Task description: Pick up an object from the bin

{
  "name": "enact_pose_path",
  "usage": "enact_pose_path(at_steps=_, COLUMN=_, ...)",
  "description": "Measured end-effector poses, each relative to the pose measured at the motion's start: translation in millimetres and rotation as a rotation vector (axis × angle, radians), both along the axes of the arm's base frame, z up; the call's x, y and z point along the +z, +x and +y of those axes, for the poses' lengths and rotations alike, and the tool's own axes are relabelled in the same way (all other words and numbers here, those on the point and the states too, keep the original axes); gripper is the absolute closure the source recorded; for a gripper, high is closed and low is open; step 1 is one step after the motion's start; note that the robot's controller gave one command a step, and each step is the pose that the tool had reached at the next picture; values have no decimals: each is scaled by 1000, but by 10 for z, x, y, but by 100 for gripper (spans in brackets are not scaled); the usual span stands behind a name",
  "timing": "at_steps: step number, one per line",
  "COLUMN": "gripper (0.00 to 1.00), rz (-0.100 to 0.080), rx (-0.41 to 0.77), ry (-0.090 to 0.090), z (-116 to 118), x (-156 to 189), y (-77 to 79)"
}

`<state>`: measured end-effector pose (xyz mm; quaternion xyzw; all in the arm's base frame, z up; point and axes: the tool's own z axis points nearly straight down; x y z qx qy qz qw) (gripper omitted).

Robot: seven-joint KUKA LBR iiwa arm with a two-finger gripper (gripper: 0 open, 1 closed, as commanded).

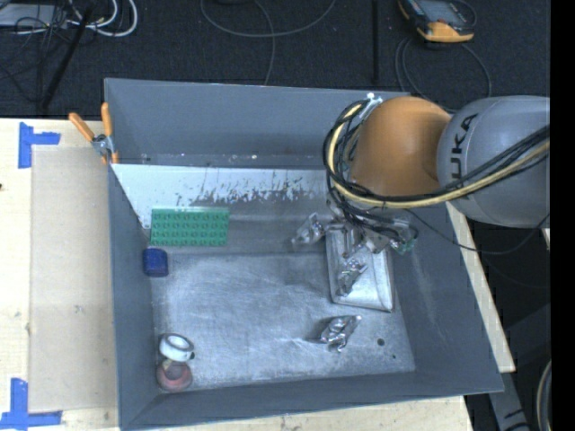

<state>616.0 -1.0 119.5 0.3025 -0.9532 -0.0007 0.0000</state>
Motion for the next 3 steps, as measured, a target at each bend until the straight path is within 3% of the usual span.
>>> enact_pose_path(at_steps=1, gripper=0, rz=6, rx=76, ry=-1, z=-197, x=-115, y=-479)
enact_pose_path(at_steps=2, gripper=0, rz=7, rx=168, ry=0, z=-355, x=-177, y=-1053)
enact_pose_path(at_steps=3, gripper=0, rz=-2, rx=508, ry=0, z=-262, x=-484, y=-965)
